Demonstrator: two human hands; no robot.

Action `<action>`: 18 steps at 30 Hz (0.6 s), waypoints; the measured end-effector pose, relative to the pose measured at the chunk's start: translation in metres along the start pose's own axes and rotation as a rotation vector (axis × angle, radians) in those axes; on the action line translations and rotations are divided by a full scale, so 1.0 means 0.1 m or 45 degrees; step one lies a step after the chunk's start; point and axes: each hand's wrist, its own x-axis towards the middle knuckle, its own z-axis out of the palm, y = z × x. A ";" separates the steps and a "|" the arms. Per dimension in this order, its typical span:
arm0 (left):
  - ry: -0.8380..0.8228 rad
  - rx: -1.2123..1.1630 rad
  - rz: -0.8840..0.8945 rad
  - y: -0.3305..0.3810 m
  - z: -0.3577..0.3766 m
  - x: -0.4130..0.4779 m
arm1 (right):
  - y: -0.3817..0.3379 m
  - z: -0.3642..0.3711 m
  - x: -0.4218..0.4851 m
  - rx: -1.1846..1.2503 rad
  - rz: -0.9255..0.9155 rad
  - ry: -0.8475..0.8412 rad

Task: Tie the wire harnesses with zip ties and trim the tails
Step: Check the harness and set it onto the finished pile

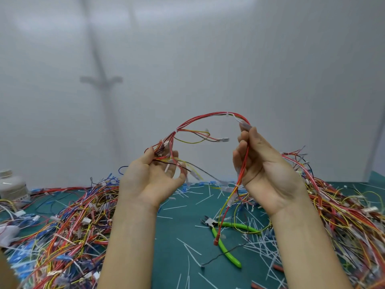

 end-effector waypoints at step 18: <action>0.109 -0.061 0.373 -0.11 0.13 -0.03 | -0.39 0.00 -0.31 -0.946 -0.204 -0.197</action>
